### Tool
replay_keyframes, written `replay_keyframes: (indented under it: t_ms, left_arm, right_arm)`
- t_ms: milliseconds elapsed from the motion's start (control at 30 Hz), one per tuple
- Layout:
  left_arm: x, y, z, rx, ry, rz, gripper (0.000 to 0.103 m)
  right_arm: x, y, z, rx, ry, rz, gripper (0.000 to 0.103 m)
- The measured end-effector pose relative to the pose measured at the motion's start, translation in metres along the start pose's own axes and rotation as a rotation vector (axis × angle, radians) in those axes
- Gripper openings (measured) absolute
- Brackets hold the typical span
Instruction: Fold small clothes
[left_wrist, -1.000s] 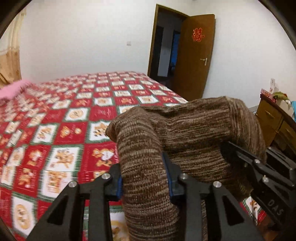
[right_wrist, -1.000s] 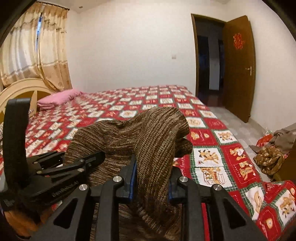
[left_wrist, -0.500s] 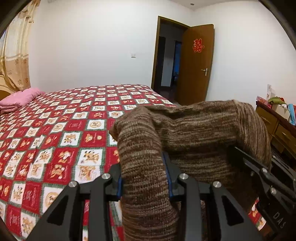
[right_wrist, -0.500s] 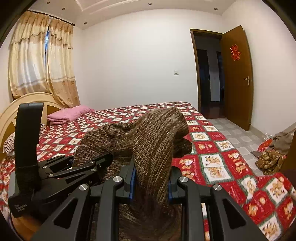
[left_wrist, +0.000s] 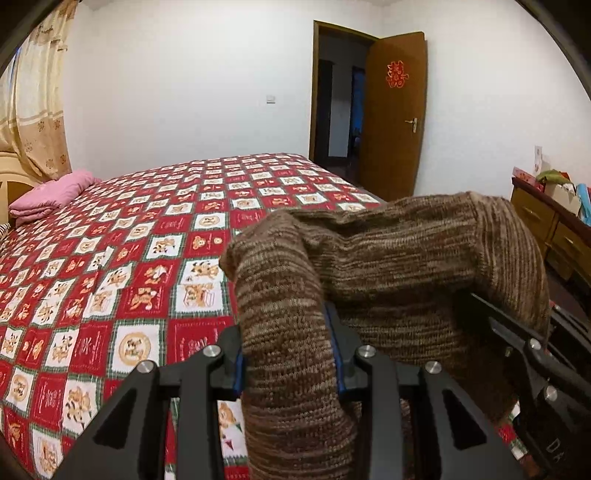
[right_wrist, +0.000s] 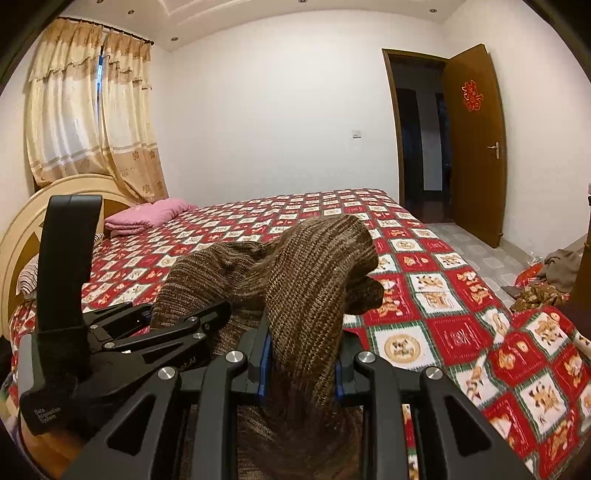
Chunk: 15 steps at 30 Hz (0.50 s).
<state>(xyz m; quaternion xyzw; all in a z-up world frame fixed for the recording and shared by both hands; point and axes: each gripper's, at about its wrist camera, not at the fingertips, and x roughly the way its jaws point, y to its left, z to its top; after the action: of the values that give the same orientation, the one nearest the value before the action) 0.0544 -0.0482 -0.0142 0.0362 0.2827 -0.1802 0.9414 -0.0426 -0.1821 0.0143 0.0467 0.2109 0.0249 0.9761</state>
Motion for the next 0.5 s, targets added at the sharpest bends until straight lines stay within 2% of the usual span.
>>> replay_keyframes:
  t_ms: [233,500]
  left_arm:
    - [-0.013,-0.015,-0.012,0.022,-0.008,-0.009,0.035]
    - [-0.011,-0.007,-0.016,0.021,-0.010,0.007,0.035]
  right_arm:
    - [-0.023,-0.002,-0.008,0.002,-0.015,-0.033,0.026]
    - [-0.015,-0.001,-0.017,-0.001,0.002,-0.030,0.026]
